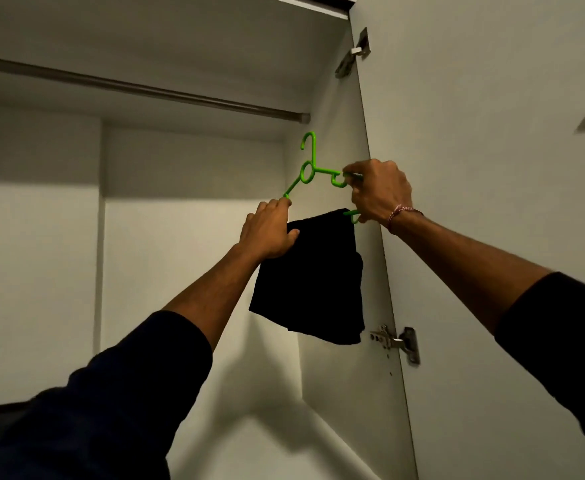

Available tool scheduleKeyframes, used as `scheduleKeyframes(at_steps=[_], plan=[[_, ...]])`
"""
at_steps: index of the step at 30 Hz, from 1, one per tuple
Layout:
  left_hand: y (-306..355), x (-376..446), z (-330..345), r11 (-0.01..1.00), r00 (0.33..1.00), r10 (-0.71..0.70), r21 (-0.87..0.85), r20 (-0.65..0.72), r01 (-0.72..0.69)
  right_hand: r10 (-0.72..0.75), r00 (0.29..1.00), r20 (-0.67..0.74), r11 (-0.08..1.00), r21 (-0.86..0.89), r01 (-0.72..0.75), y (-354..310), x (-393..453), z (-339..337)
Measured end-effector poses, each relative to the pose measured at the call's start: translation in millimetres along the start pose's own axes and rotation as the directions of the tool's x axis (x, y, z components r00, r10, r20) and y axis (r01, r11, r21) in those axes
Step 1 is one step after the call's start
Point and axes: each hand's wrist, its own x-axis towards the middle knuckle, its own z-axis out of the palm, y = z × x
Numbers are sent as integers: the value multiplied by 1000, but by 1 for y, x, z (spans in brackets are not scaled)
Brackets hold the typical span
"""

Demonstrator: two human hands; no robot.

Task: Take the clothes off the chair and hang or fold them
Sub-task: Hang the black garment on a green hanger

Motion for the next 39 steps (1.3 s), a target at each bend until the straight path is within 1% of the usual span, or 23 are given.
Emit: scheduleKeyframes(at_steps=[5, 10, 12, 14, 21, 26, 32, 39], plan=[[-24, 48, 25, 999, 999, 37, -21, -23, -38, -32, 995, -90, 997, -69, 26, 0, 53, 33], [-45, 92, 50, 998, 994, 35, -43, -101, -40, -98, 979, -179, 983, -172, 67, 7, 106, 65], [-52, 111, 59, 998, 994, 46, -43, -101, -50, -111, 974, -196, 981, -179, 76, 10, 125, 75], [-60, 131, 67, 997, 993, 58, -35, -99, -62, -119, 974, -191, 980, -182, 84, 11, 147, 87], [-90, 212, 72, 998, 987, 45, -24, -155, -50, -123, 975, -186, 977, -193, 86, 16, 229, 122], [-109, 251, 74, 998, 987, 19, -63, -158, -29, -123, 971, -204, 977, -198, 82, 24, 272, 132], [-116, 271, 89, 998, 988, 26, -48, -154, -33, -105, 982, -159, 972, -225, 67, 27, 292, 151], [-127, 268, 107, 994, 988, 5, -103, -155, -21, -105, 987, -119, 975, -207, 78, 28, 288, 159]])
